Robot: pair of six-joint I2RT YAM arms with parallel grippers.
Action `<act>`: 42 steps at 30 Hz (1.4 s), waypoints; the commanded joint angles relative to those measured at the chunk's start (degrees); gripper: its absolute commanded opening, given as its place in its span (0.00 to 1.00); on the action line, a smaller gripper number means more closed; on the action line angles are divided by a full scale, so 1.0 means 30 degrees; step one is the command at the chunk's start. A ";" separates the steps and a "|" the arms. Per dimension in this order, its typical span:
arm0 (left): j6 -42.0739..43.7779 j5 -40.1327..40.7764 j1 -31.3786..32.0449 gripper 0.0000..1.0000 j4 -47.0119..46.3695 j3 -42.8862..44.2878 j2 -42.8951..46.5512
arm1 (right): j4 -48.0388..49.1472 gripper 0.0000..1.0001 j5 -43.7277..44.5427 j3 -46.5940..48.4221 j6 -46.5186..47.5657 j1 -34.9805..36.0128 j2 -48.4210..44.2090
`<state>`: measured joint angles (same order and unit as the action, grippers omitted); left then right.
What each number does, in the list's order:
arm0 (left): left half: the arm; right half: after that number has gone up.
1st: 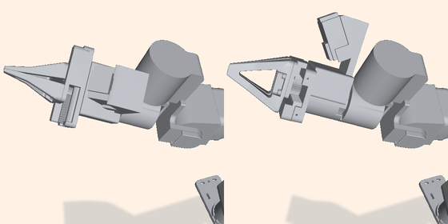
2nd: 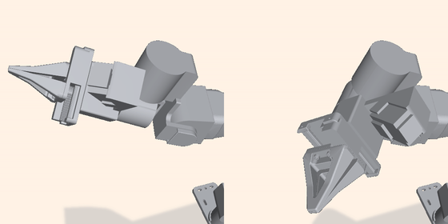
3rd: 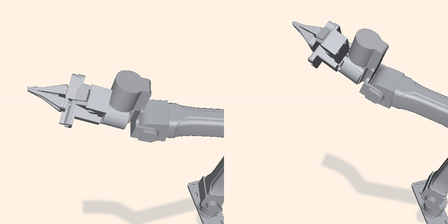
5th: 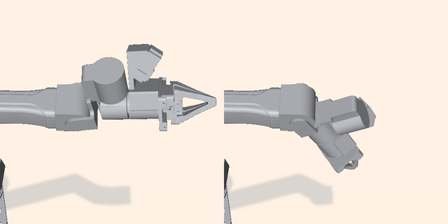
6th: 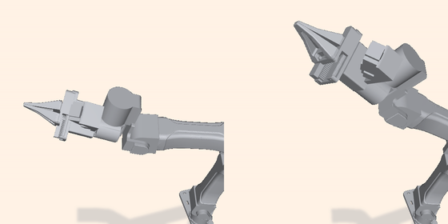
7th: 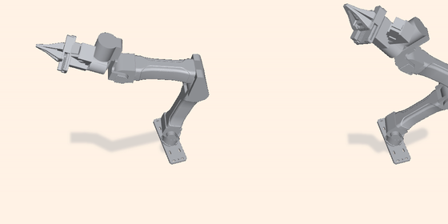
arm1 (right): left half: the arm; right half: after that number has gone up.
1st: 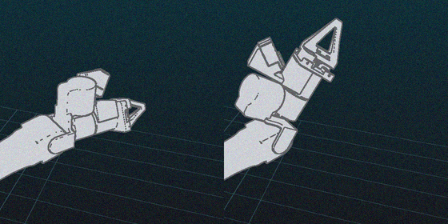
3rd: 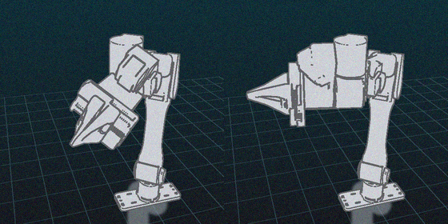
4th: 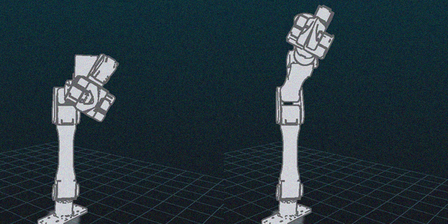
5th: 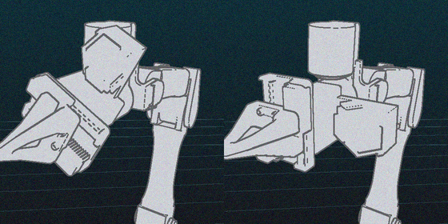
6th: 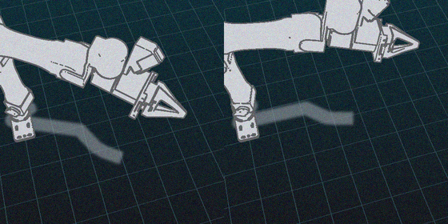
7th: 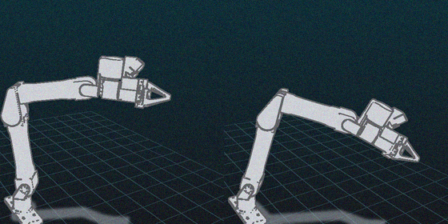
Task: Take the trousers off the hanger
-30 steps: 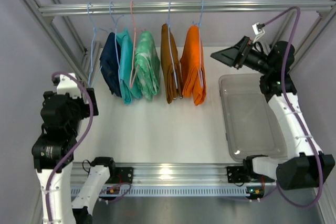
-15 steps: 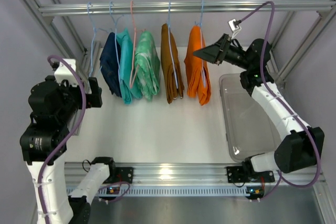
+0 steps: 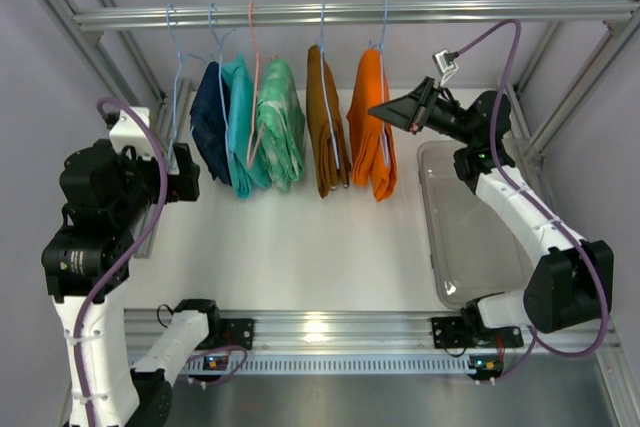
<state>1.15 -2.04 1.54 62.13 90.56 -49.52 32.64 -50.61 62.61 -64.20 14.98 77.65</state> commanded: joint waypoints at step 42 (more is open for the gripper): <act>-0.3866 -0.9007 -0.0103 0.99 -0.4858 0.4849 -0.4587 | 0.3329 0.00 -0.0063 0.5002 -0.0340 -0.0776 -0.1999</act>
<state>-7.90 -22.06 1.54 50.87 101.97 -61.71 30.70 -51.51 73.67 -70.35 13.26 77.43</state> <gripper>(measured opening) 0.991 0.032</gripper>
